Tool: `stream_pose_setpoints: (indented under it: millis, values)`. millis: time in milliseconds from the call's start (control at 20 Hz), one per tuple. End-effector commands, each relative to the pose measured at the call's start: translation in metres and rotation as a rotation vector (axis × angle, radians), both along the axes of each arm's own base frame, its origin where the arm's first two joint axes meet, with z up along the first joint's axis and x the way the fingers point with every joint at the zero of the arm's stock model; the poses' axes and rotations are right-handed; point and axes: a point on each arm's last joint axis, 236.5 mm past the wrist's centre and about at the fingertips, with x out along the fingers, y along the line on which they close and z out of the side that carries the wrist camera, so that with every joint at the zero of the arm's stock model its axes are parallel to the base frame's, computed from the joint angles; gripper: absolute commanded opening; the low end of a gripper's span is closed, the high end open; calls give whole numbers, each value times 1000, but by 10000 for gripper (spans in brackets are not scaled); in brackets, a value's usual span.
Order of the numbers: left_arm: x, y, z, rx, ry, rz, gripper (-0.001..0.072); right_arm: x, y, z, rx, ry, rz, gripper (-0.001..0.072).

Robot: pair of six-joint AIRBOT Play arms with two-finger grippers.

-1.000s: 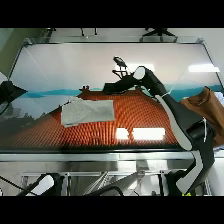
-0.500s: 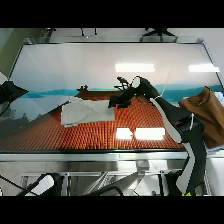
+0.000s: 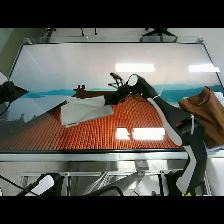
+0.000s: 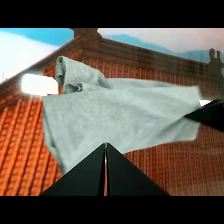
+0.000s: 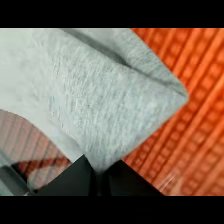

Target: Fold the shirts.

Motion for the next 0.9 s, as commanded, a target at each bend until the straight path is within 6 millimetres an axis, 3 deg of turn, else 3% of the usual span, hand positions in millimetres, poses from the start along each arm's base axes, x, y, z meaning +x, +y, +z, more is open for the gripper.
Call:
stream_pose_setpoints:
  millis: [0,100,200,350,500,600,700,850]
  values:
    - [0,0,0,1,0,-1,9,40,-67,74,-107,-177,-135,16]
    - [0,0,0,1,0,-1,9,56,-132,121,-171,-235,-276,16]
    - [0,0,0,1,0,-1,9,63,-213,163,-231,-261,-462,15]
    - [0,0,0,0,2,-3,9,44,-340,207,-337,-254,-770,16]
    - [-2,-1,-1,-2,8,-8,9,-11,-448,230,-424,-171,-1029,16]
    - [-2,-2,-1,-2,8,-9,9,-55,-501,239,-457,-102,-1167,16]
    - [-2,-2,-1,-2,8,-9,9,-110,-541,240,-486,15,-1288,16]
    - [-2,-2,-4,-9,18,-12,9,-177,-579,240,-572,135,-1382,16]
